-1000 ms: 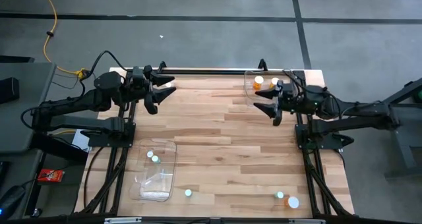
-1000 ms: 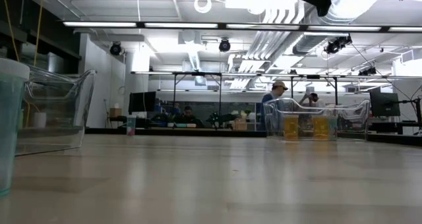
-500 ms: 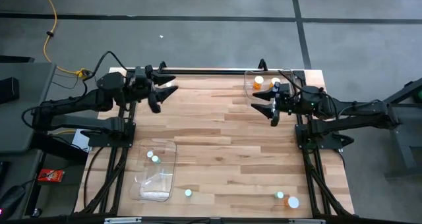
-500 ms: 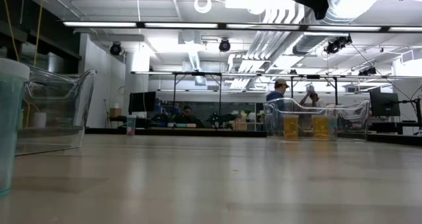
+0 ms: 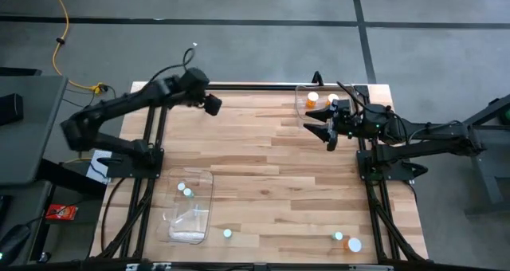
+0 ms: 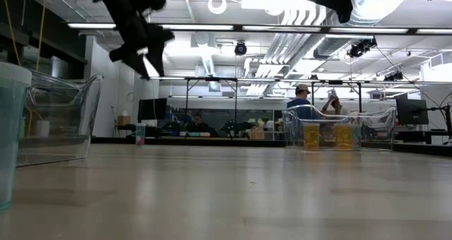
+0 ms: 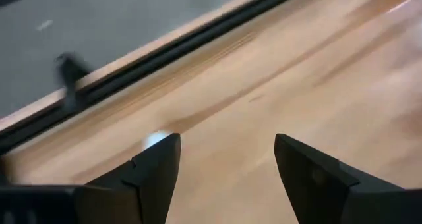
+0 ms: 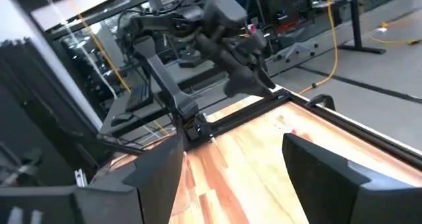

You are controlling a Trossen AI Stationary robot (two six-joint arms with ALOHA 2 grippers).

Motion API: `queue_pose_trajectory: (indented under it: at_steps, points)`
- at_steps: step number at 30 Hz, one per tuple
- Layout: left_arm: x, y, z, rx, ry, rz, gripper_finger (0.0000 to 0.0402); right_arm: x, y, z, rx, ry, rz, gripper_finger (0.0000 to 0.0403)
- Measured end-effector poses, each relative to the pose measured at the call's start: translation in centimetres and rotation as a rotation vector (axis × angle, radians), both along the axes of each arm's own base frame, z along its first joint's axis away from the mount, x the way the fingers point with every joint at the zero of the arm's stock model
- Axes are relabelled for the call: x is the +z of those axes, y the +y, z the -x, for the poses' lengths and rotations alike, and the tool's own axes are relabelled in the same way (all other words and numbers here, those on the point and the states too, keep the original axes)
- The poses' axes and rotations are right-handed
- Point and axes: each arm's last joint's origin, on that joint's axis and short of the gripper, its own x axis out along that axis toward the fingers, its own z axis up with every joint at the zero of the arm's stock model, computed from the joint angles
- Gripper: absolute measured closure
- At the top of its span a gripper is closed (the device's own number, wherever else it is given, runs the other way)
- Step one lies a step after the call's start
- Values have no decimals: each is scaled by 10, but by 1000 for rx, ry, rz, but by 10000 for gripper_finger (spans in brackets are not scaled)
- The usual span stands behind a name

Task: Pick and place medicine bottles into bin by pill shape (circle, oval)
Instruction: Put the green capsule bottle into the top transparent bin

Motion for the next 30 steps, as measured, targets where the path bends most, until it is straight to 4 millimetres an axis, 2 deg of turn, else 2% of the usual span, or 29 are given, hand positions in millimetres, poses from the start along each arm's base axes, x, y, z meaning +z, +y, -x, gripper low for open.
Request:
queue_pose_trajectory:
  at_steps: [4, 8, 12, 20, 30]
  points:
    - [-20, 32, 2, 82, 104, 90, 165, 0, -1, 0, -19, -2, -16, 151]
    - [-40, 51, 7, 159, 128, 168, 165, 0, -1, 0, -20, -1, -16, 151]
    - [-52, 60, 10, 182, 82, 259, 165, 0, -1, 0, -20, 0, -15, 151]
    - [-66, 70, 13, 220, 99, 299, 165, -1, -2, 0, -51, 5, -12, 151]
    - [-90, 77, 6, 243, 122, 360, 165, -1, -2, 0, -58, 5, -12, 151]
